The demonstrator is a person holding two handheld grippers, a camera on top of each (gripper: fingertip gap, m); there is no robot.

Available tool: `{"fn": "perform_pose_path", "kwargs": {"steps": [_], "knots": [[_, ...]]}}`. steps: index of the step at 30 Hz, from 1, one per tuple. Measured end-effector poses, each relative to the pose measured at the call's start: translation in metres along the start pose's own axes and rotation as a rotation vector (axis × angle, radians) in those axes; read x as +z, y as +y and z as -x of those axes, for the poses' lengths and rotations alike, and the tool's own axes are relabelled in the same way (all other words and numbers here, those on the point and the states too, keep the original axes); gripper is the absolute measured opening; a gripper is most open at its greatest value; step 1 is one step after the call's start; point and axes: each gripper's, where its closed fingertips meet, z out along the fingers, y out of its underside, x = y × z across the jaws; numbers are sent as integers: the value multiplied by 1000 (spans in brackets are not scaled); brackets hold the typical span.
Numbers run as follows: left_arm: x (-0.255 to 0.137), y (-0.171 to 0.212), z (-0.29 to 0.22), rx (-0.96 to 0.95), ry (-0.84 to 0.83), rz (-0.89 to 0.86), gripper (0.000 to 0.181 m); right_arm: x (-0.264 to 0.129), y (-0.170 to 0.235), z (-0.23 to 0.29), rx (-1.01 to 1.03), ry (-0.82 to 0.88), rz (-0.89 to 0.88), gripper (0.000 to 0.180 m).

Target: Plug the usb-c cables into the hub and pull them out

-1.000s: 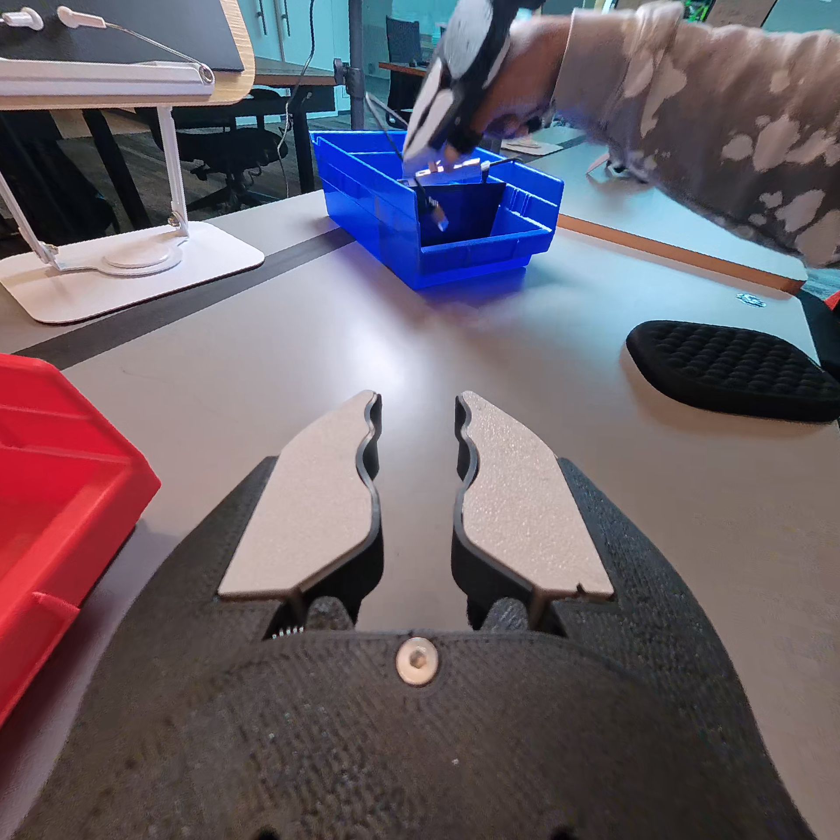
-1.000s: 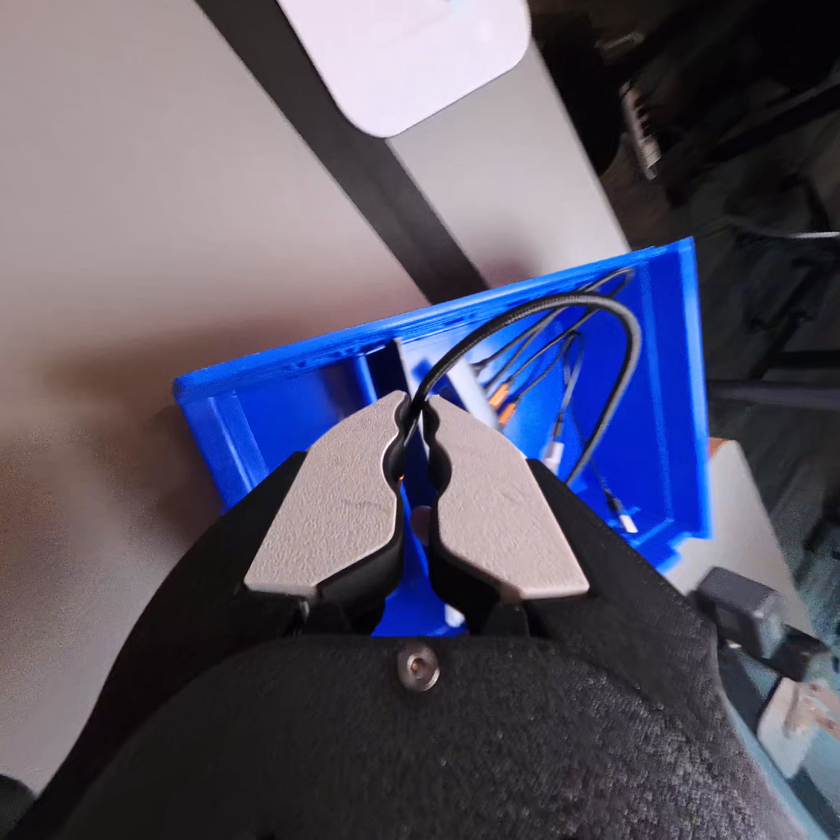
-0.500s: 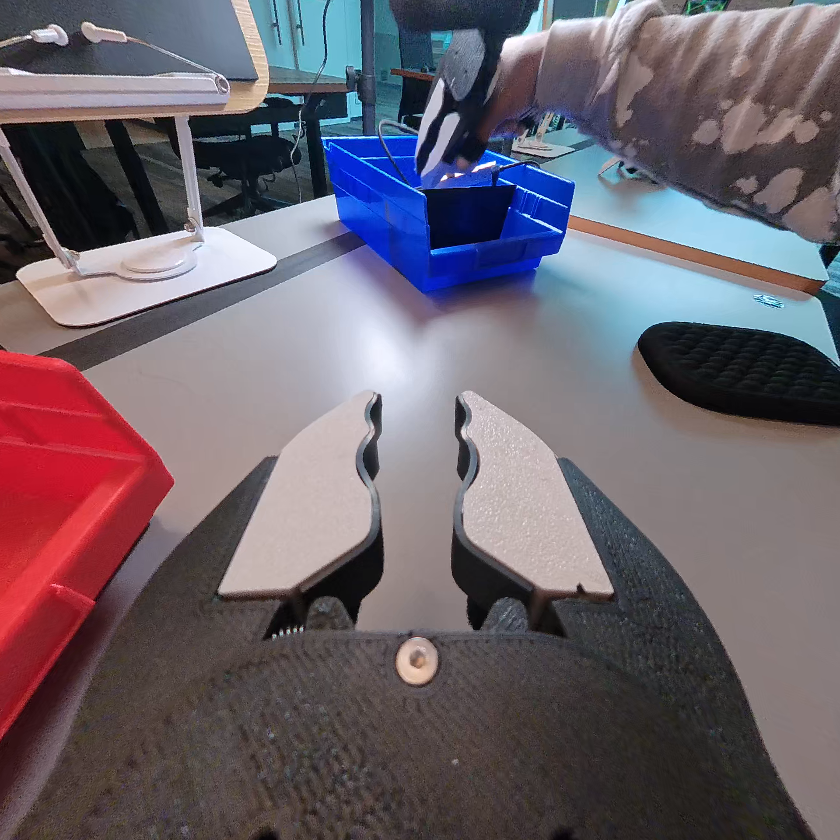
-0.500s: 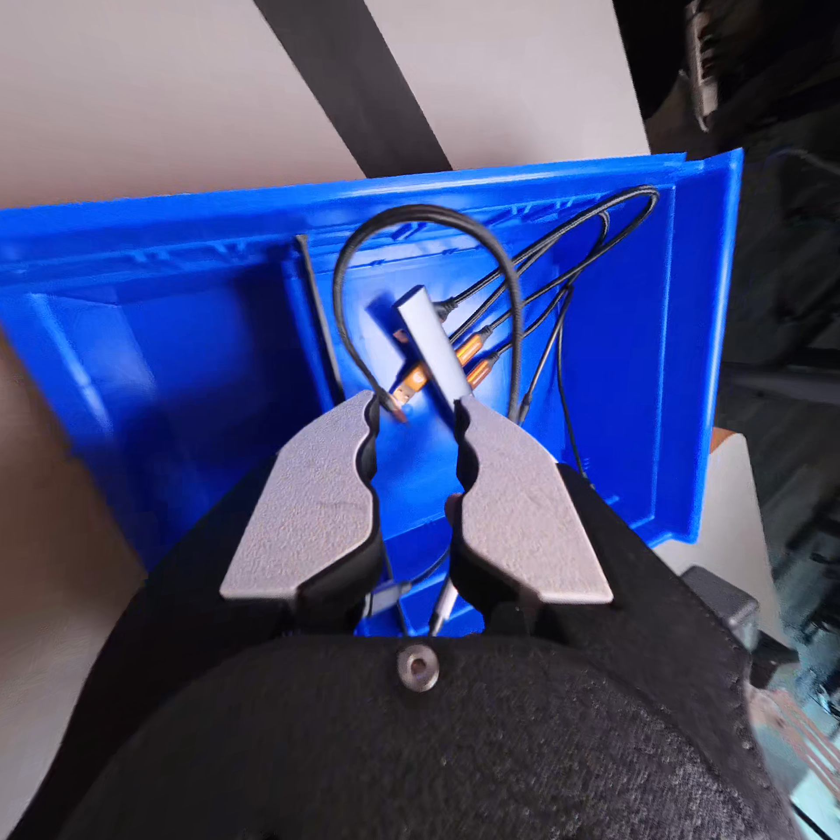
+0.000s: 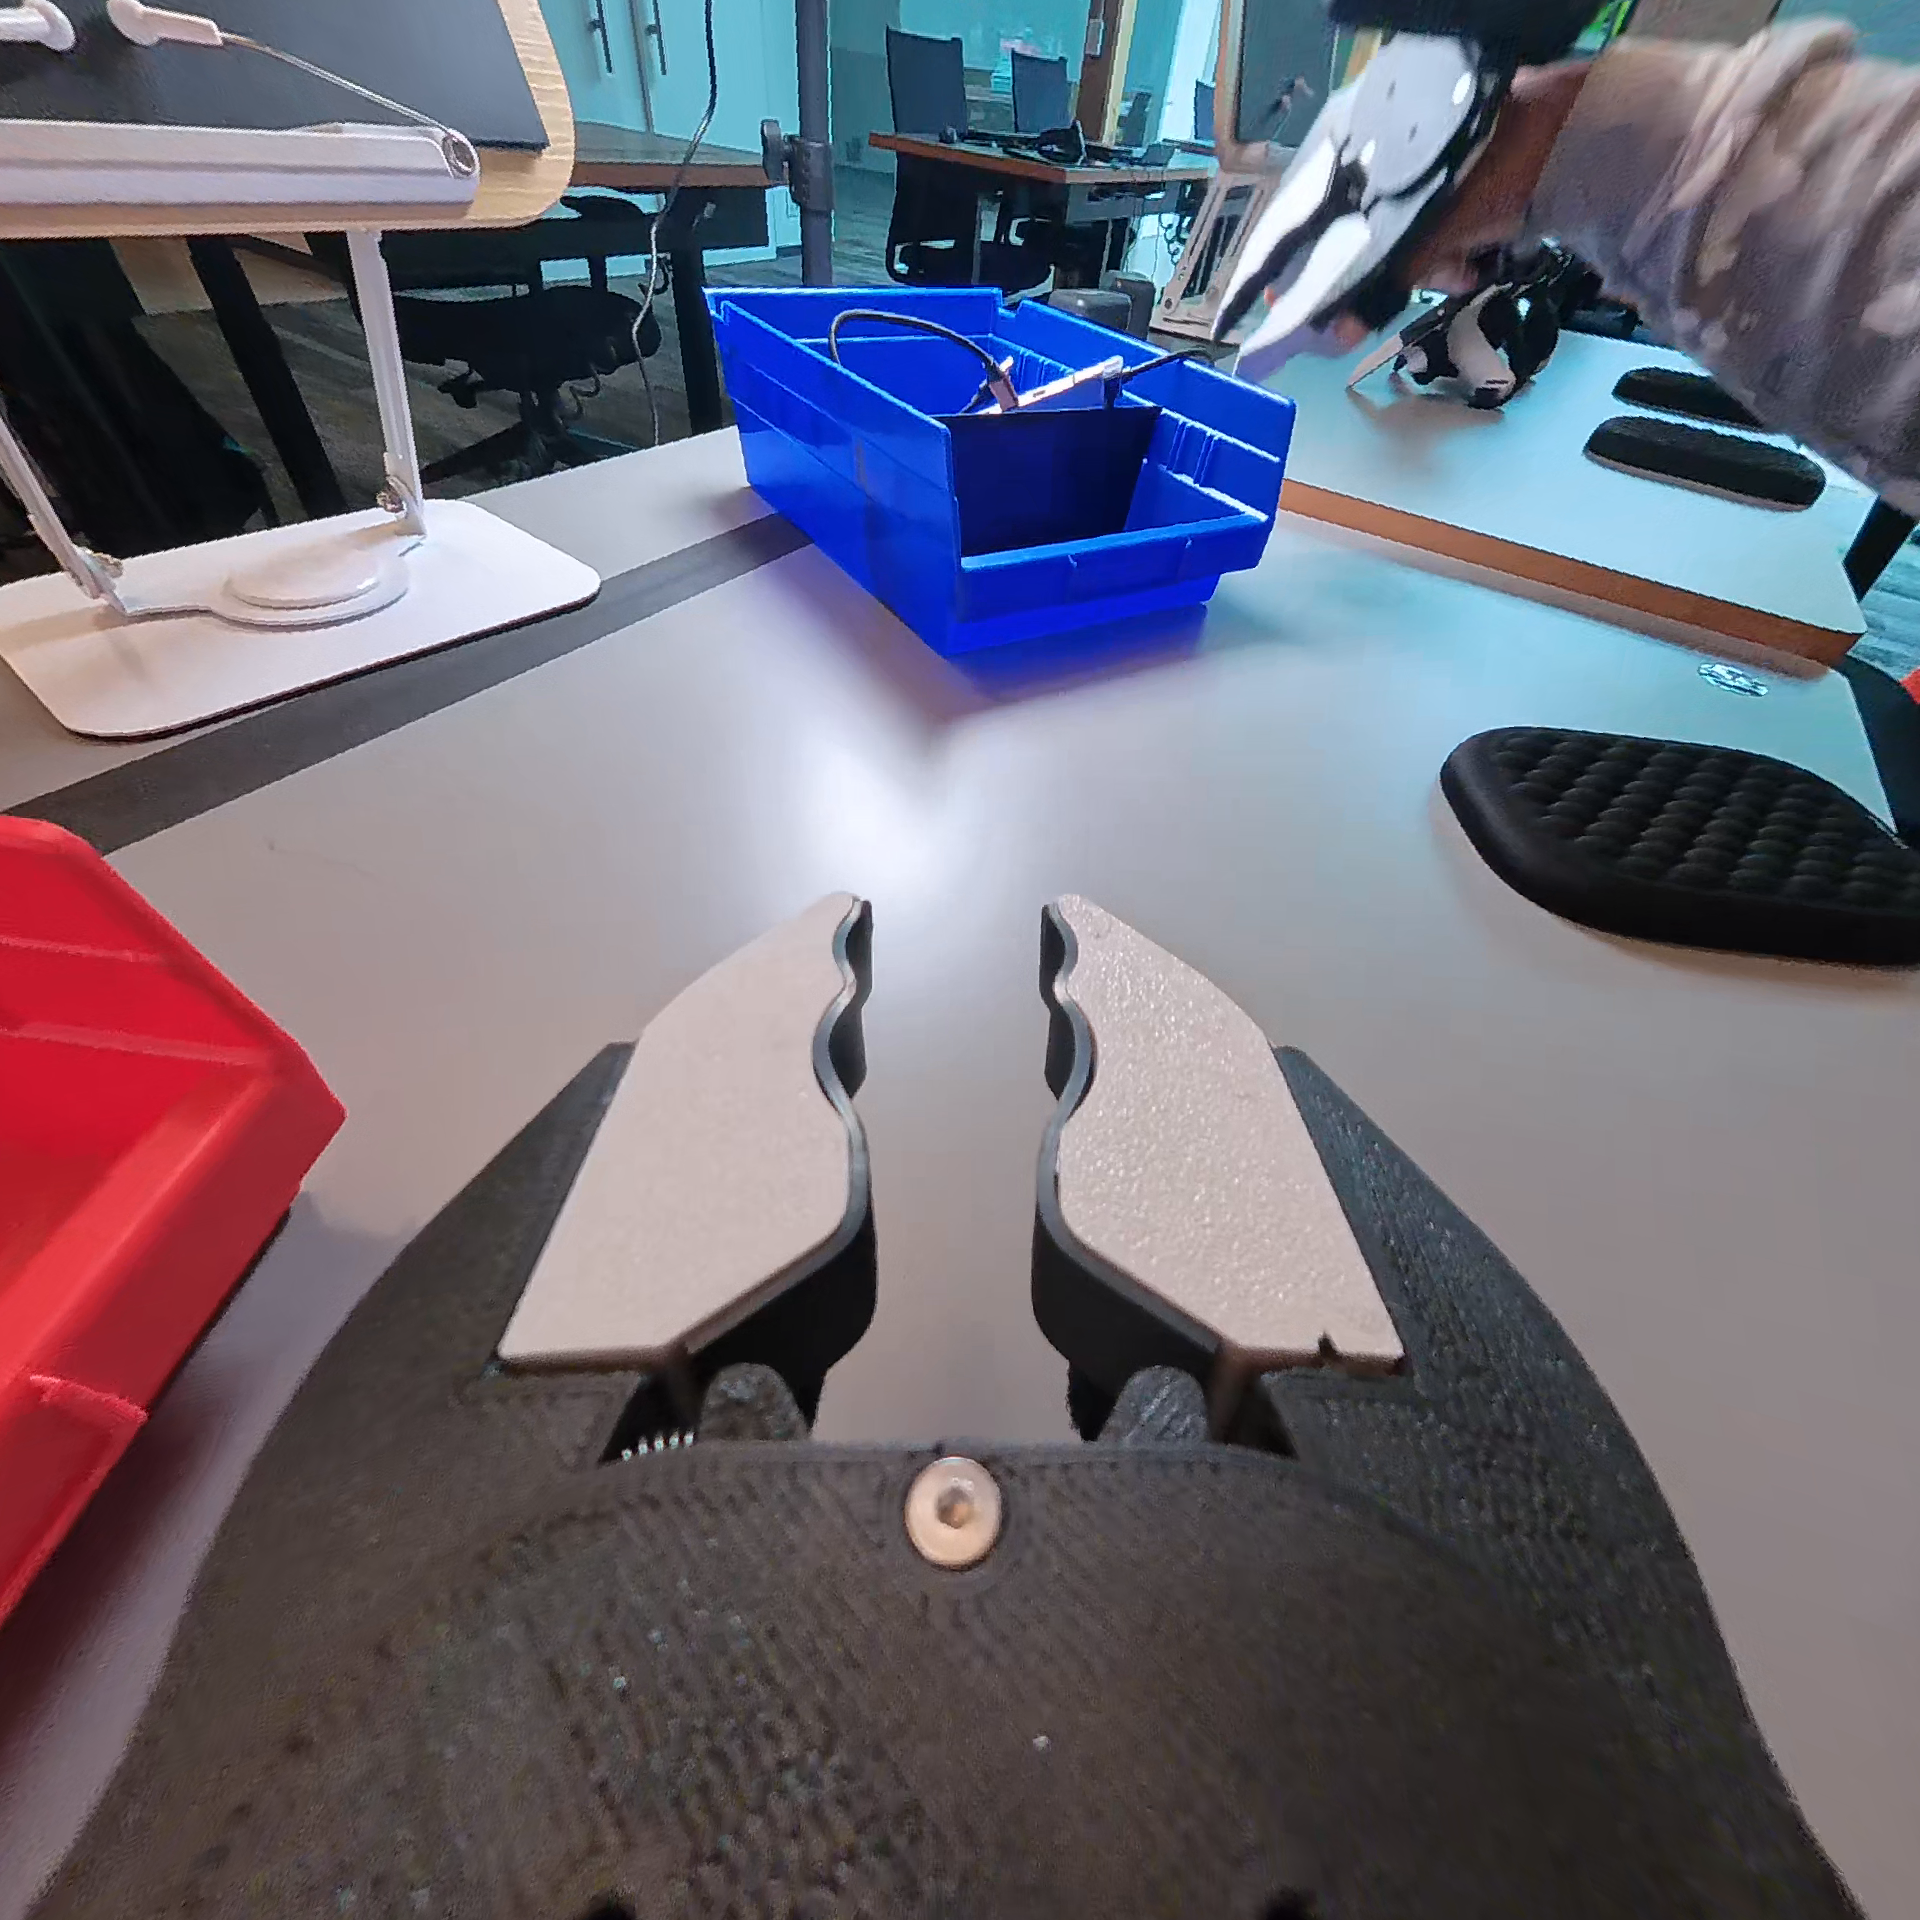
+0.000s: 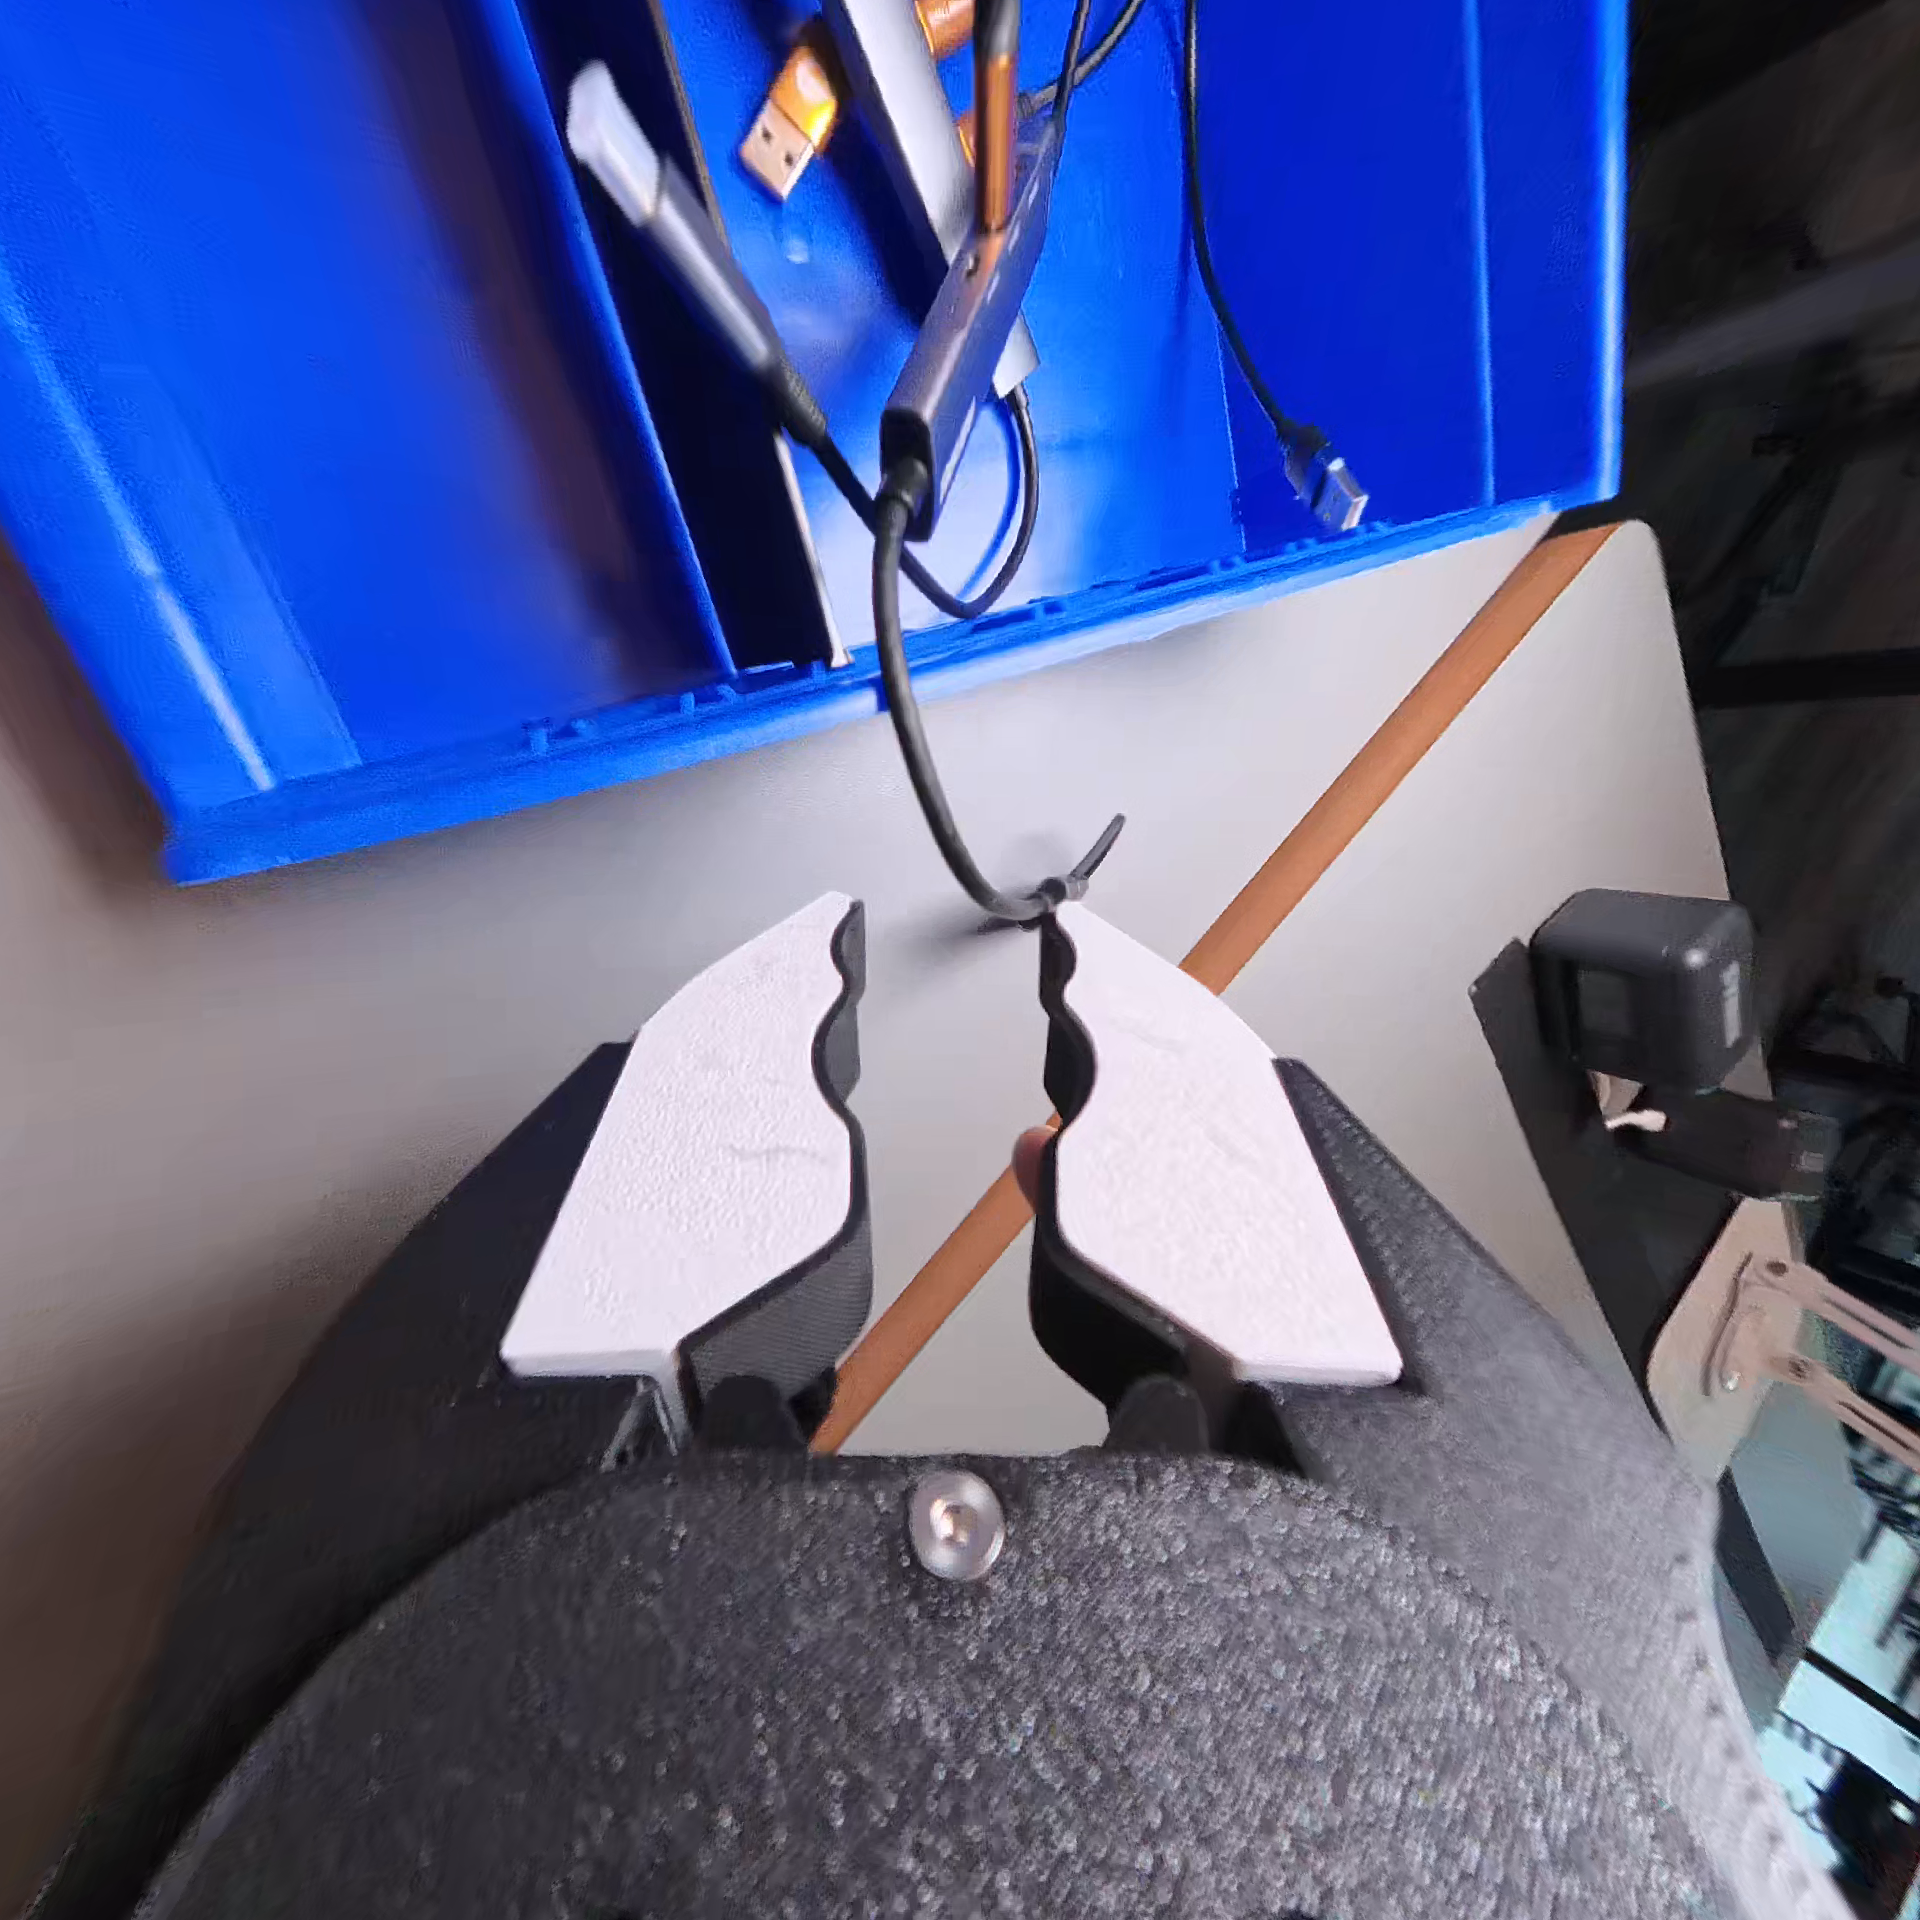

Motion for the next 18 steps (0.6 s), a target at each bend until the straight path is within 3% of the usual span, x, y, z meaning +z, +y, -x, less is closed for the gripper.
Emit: {"fn": "perform_pose_path", "kwargs": {"steps": [3, 8, 13, 18], "knots": [[0, 1, 1, 1, -13, 1, 31, 13, -1, -5, -63, 123, -30, 6], [-1, 2, 5, -6, -28, 2, 31, -10, -23, -34, -142, 248, -44, 4], [1, 6, 5, -10, -23, 15, 31, -44, -86, -73, -105, 425, -243, 4], [0, 6, 6, -9, -27, 13, 31, -29, -142, -64, 52, 295, -421, 4]]}}
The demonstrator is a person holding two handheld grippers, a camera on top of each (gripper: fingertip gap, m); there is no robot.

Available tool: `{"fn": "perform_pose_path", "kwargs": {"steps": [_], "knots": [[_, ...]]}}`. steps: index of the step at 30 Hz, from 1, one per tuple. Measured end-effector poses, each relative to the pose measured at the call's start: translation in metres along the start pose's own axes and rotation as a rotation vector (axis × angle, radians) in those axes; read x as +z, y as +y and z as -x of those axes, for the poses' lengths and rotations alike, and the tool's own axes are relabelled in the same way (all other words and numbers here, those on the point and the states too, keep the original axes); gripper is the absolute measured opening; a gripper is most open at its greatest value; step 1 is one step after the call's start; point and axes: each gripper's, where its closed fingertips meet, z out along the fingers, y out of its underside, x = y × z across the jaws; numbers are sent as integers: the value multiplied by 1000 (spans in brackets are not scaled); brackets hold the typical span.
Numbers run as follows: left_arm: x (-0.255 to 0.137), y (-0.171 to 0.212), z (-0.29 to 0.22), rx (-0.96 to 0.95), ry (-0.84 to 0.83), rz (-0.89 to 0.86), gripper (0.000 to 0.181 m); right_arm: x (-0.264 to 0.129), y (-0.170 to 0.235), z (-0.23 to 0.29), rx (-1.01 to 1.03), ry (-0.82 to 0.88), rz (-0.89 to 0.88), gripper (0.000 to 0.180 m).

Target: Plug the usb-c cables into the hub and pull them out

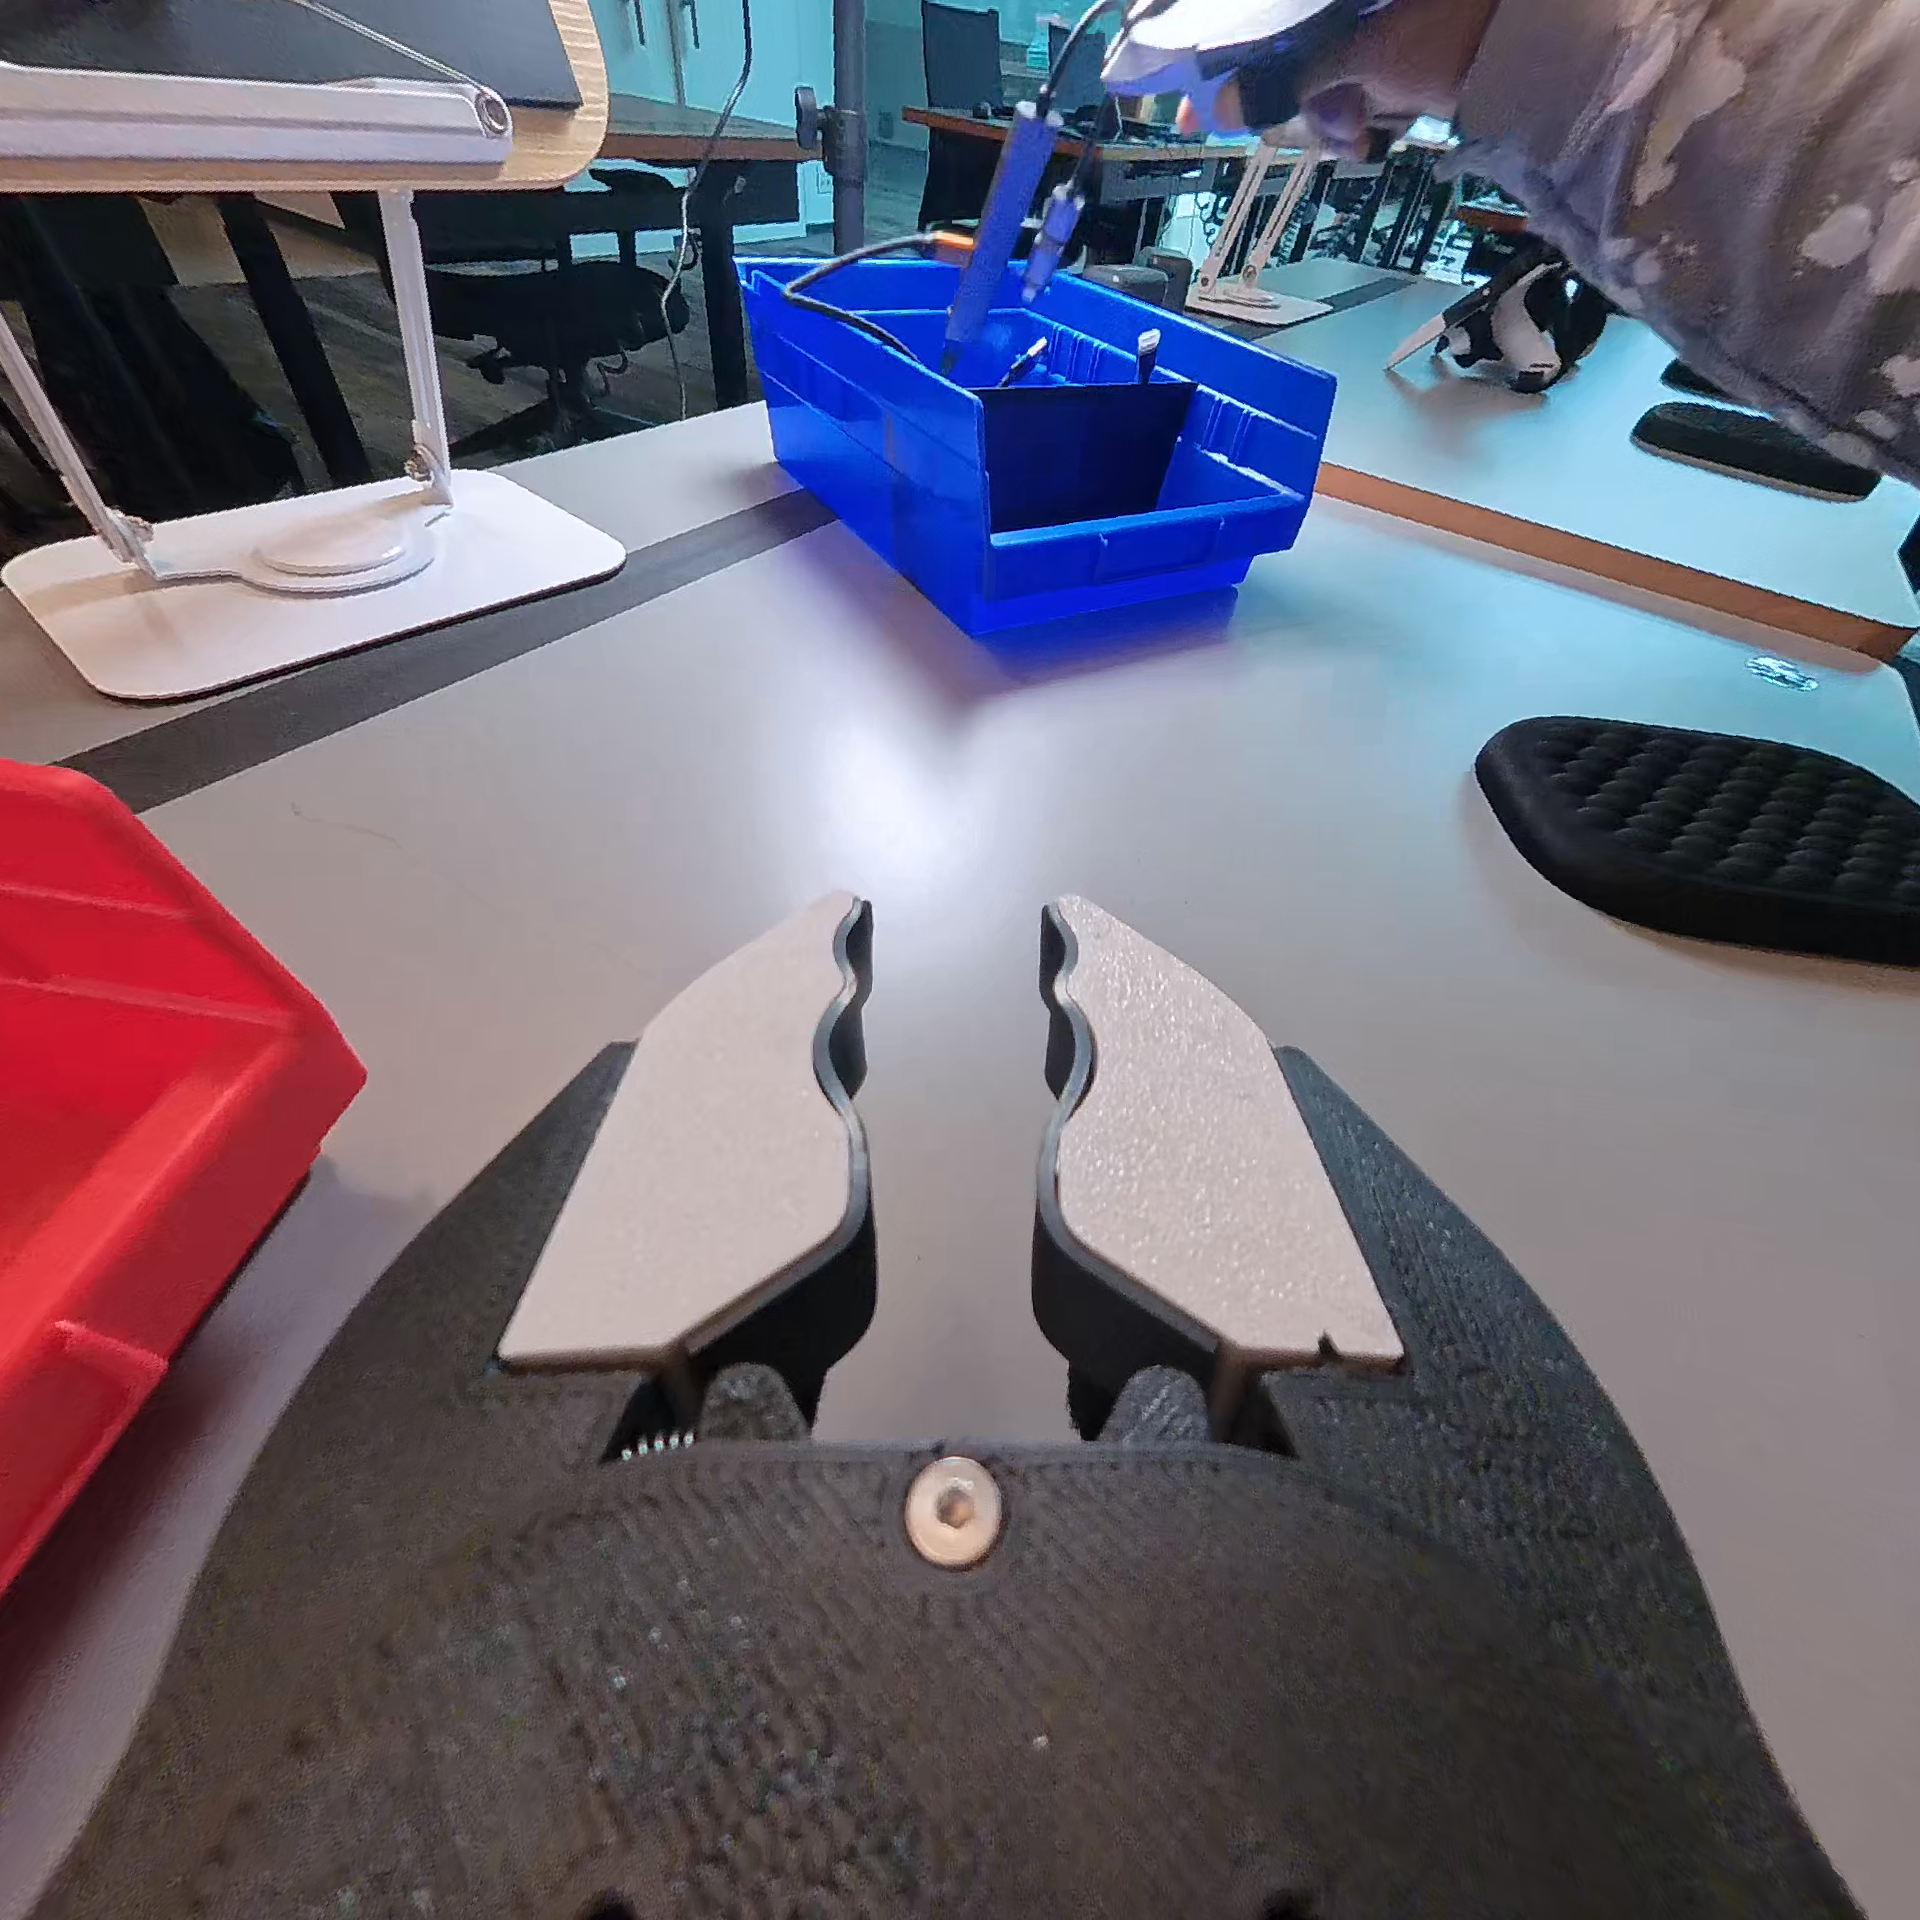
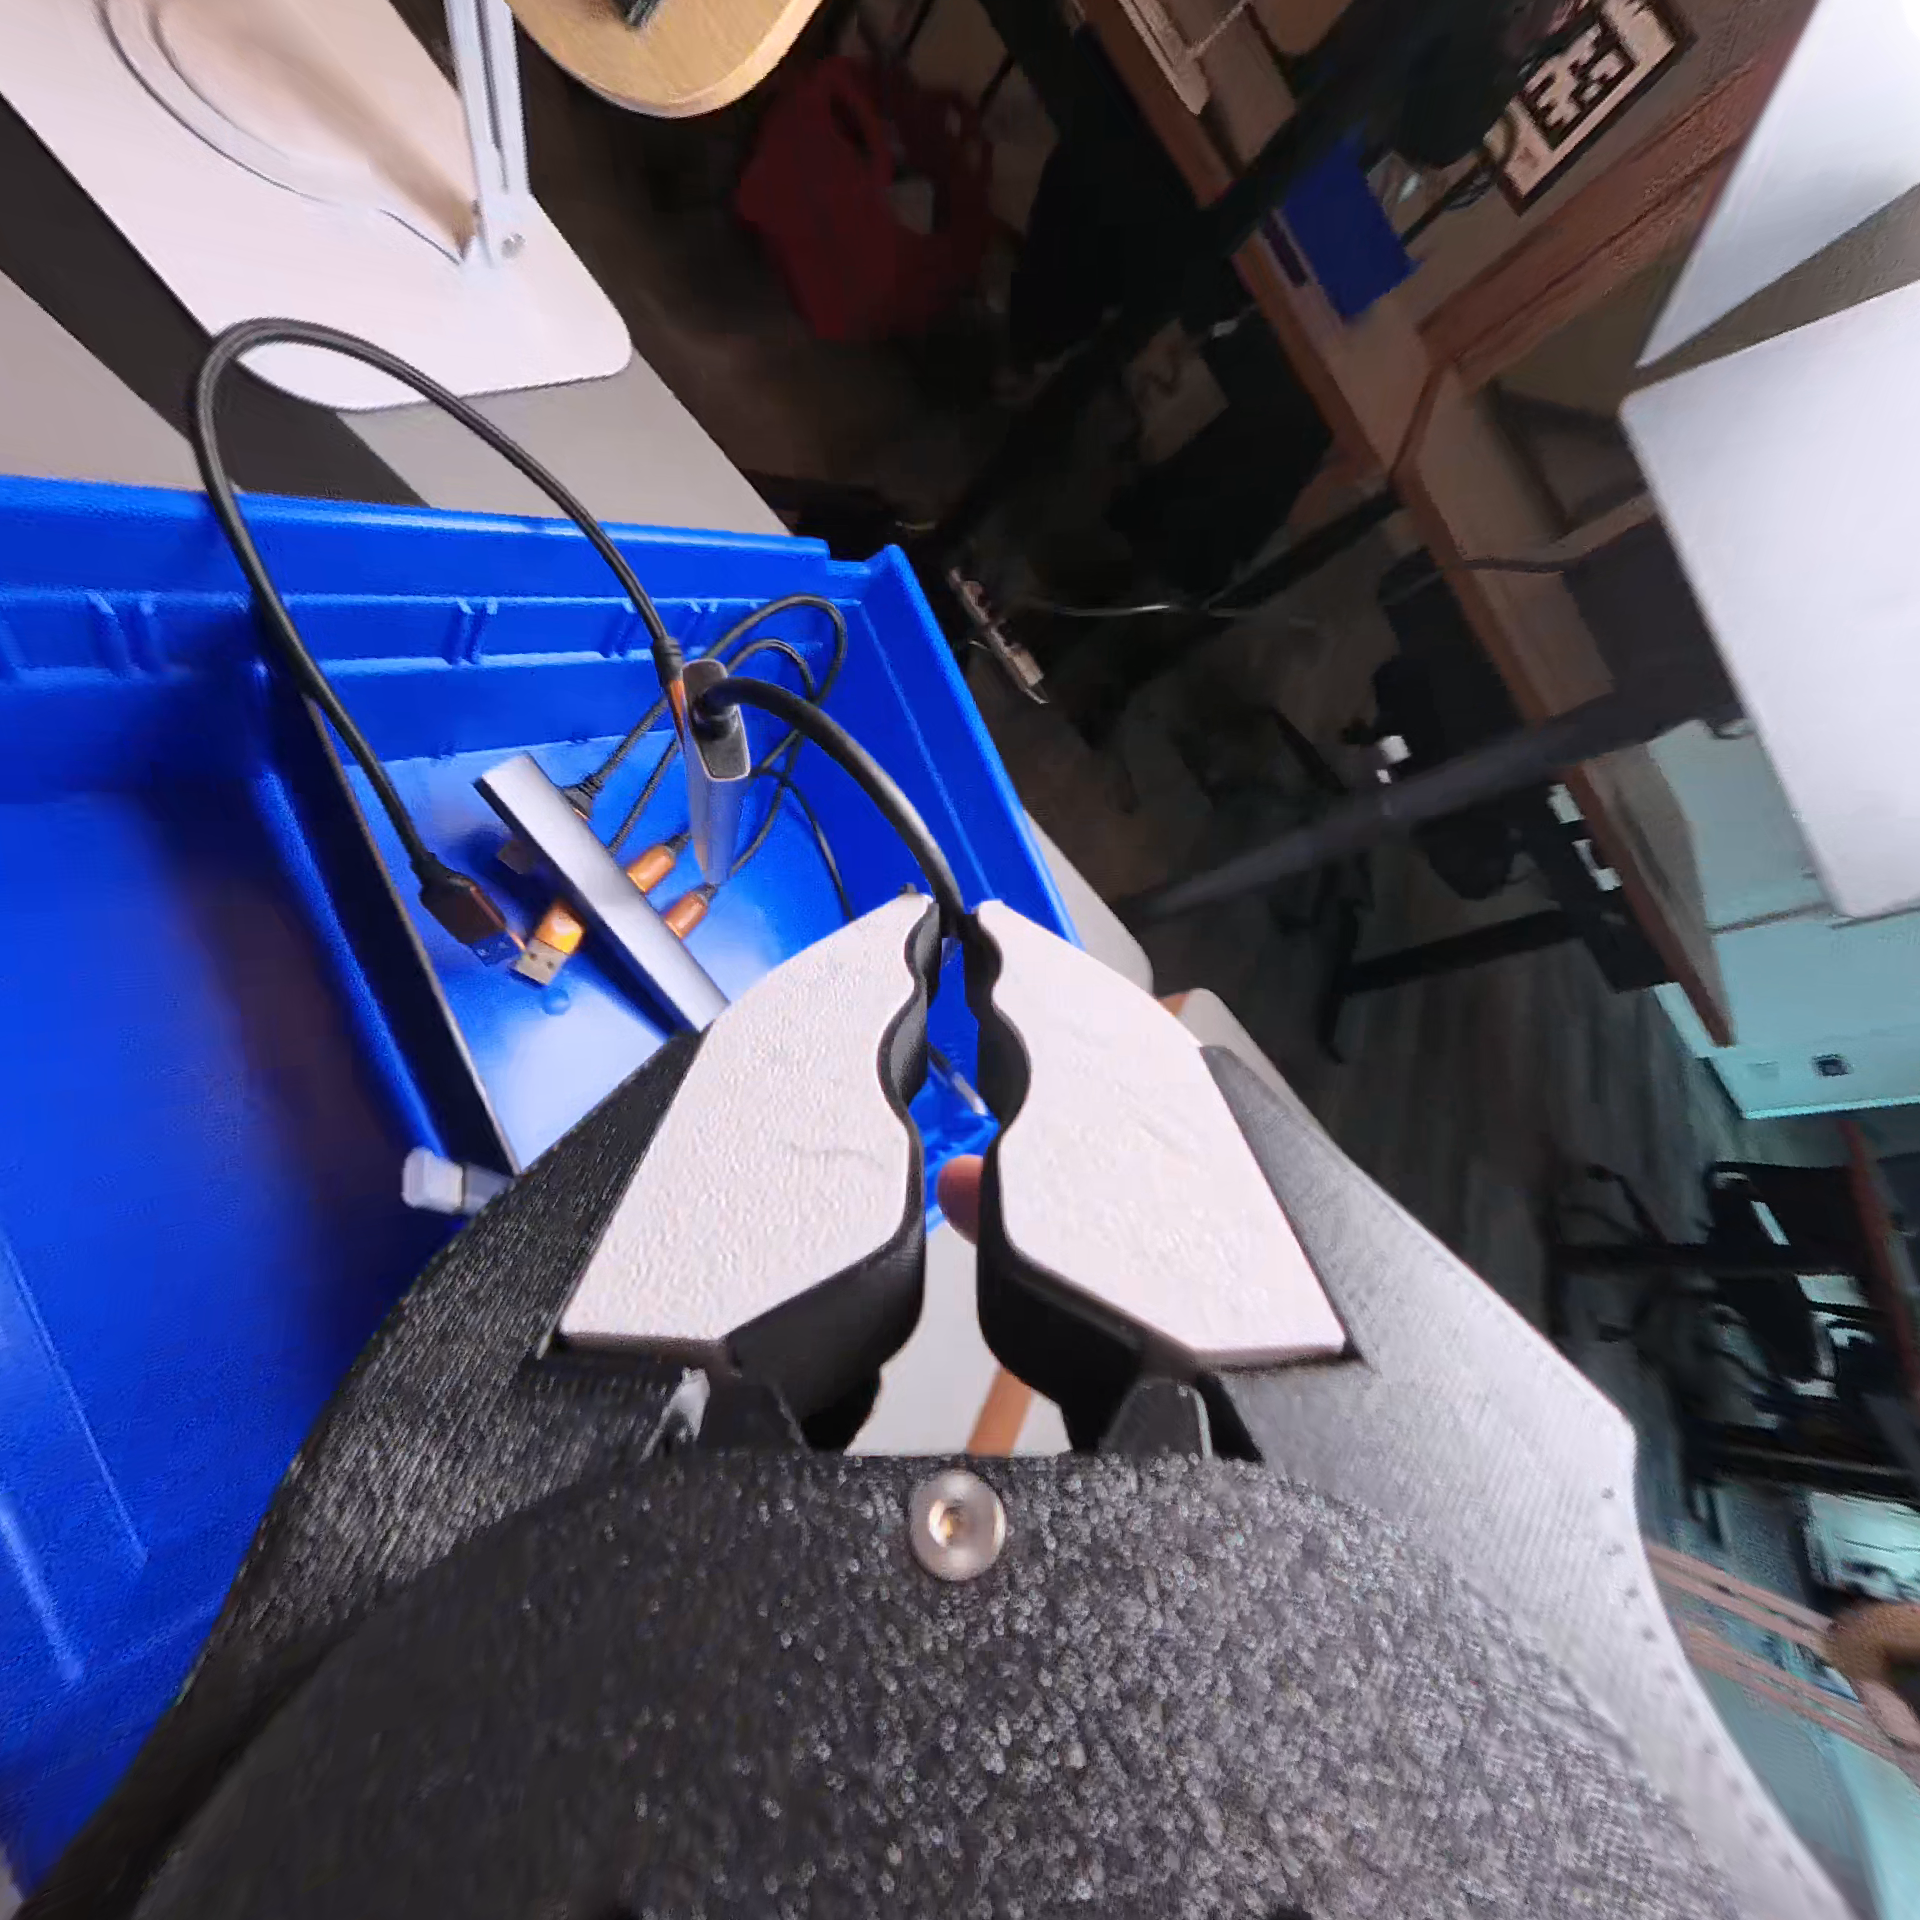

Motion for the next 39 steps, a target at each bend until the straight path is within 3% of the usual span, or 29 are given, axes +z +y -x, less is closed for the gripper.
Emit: {"fn": "perform_pose_path", "kwargs": {"steps": [4, 7, 10, 15, 18, 22, 26, 30, 33, 37, 39], "knots": [[-3, -2, 1, 0, -9, -9, 31, 35, 25, 40, 32, -155, 157, 4], [-4, -3, 3, 1, -17, -13, 31, 37, 48, 57, 2, -231, 314, 13], [-5, -4, 4, 7, -26, -14, 31, 17, 40, 60, 41, -273, 331, 35], [-3, -5, 4, 10, -25, -12, 32, -35, -3, 59, 83, -216, 154, 42], [-3, -5, 5, 15, -32, -8, 32, -59, -14, 98, 37, -262, 104, 44], [-12, -12, 21, 38, -99, 21, 34, -64, 7, 177, -112, -392, 201, 48], [-36, -10, 72, 91, -246, 208, 48, -41, 37, 207, -293, -365, 333, 55], [-56, 13, 132, 152, -366, 509, 59, -16, 46, 214, -360, -383, 394, 51], [-56, 43, 157, 154, -343, 719, 66, -2, 48, 222, -419, -416, 407, 31], [-50, 81, 166, 168, -263, 933, 68, -1, 45, 227, -467, -409, 392, 31], [-42, 88, 166, 183, -223, 958, 59, -9, 43, 236, -482, -428, 364, 31]]}}
